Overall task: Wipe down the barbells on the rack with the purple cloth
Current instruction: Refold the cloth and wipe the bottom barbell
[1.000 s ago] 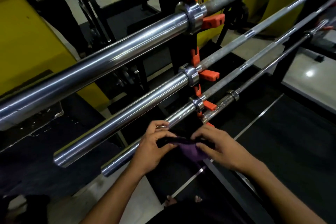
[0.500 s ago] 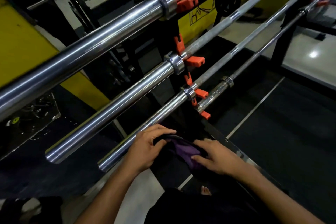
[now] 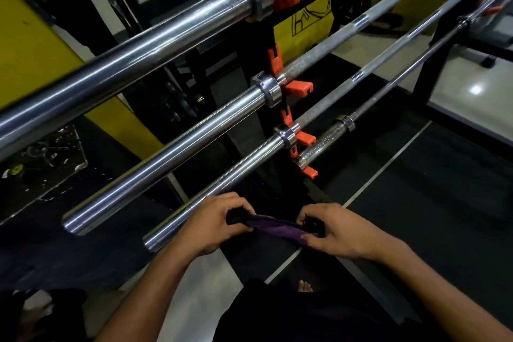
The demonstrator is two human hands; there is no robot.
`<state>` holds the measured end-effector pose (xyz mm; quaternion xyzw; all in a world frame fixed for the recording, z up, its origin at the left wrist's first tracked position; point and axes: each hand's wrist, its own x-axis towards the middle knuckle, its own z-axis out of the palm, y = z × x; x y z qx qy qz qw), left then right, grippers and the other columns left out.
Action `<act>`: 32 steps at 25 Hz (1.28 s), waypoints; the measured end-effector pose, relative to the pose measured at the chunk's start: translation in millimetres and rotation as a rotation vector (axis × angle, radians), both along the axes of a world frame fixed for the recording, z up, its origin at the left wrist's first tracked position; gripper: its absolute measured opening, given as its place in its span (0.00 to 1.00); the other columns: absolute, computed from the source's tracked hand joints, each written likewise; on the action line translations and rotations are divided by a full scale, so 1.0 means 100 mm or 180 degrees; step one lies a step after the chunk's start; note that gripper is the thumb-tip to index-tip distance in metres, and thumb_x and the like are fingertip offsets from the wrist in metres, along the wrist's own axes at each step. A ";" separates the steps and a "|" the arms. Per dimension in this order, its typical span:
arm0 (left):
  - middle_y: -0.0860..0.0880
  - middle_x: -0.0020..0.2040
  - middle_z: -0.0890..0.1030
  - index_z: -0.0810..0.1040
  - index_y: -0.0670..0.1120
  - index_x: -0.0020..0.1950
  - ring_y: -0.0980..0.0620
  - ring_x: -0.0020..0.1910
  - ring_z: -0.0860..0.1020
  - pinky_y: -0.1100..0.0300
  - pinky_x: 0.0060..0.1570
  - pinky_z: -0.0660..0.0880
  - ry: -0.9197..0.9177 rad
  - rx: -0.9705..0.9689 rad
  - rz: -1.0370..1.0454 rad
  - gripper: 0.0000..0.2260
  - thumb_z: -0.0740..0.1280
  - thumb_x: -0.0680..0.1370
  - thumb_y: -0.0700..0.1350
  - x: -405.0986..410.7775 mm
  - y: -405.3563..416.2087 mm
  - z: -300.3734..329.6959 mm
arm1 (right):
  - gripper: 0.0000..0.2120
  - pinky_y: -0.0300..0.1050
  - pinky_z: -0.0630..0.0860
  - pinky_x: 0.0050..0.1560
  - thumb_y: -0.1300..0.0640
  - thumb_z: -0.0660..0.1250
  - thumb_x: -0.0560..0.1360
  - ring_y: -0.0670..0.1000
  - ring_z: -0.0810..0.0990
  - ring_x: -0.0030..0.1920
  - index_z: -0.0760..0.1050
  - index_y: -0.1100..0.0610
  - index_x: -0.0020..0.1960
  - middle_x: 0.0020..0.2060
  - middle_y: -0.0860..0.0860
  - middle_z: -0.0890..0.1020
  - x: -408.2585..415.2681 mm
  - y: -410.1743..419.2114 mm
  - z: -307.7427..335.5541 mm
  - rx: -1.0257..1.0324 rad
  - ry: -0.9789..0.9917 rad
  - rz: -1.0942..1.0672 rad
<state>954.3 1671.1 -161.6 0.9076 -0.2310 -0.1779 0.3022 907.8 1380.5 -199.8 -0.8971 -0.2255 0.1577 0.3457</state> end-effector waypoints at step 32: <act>0.48 0.57 0.85 0.79 0.49 0.65 0.53 0.54 0.83 0.62 0.50 0.78 0.2739 -0.2211 0.2059 0.14 0.66 0.80 0.48 -0.39 -0.45 -0.85 | 0.09 0.44 0.83 0.48 0.60 0.65 0.80 0.56 0.84 0.50 0.78 0.60 0.59 0.49 0.57 0.85 -0.02 0.00 0.23 0.2590 0.1212 -0.2127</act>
